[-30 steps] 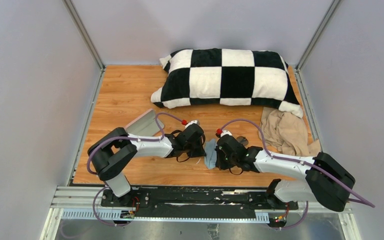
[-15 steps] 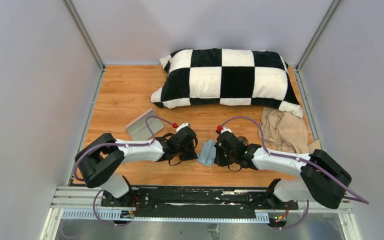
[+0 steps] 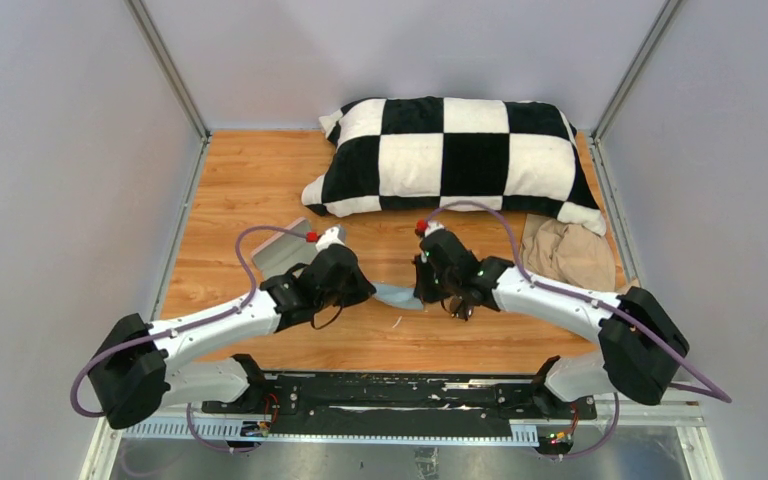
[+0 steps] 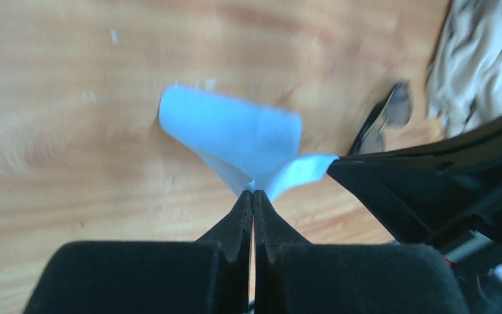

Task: Organize the sunglasses
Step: Adjust the glasses cleaning cloth at the center of the board.

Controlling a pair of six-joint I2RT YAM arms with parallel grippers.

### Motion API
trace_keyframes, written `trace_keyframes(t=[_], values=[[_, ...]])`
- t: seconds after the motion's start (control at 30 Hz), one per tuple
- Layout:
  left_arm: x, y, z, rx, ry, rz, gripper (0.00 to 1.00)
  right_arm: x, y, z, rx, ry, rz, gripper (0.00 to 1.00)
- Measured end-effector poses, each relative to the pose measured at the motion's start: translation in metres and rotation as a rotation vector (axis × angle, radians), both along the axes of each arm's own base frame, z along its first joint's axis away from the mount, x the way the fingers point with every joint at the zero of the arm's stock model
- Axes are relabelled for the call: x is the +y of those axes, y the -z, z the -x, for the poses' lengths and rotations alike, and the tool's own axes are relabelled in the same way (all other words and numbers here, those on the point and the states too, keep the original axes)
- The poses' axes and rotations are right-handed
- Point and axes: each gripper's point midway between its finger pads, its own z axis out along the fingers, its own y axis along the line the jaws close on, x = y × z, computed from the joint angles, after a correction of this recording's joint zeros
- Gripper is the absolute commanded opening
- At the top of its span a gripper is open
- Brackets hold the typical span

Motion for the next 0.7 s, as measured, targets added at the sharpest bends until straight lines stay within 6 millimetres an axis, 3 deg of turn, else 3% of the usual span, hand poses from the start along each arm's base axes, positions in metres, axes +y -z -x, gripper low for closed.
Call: trace_keyframes(t=[0.1,0.27,0.33,0.4,0.47,0.53,0.7], values=[[0.006,-0.031,-0.033,-0.054,-0.045,-0.003,0.00,0.011,-0.050,-0.046,-0.119,0.021,-0.049,0.00],[0.015,-0.104,-0.105,-0.195,-0.105,0.008,0.00,0.020,-0.136,-0.126,-0.318,0.074,-0.117,0.00],[0.019,-0.126,-0.124,-0.244,-0.112,-0.003,0.00,0.025,-0.153,-0.139,-0.358,0.066,-0.128,0.00],[0.020,-0.137,-0.130,-0.279,-0.100,-0.016,0.00,0.028,-0.154,-0.141,-0.362,0.049,-0.126,0.00],[0.021,-0.130,-0.127,-0.278,-0.081,-0.033,0.00,0.029,-0.140,-0.134,-0.337,0.028,-0.106,0.00],[0.023,-0.107,-0.119,-0.245,-0.062,-0.052,0.00,0.027,-0.118,-0.124,-0.300,0.014,-0.077,0.00],[0.045,0.008,-0.062,-0.003,-0.018,-0.124,0.00,0.020,-0.039,-0.066,-0.135,-0.067,0.034,0.00]])
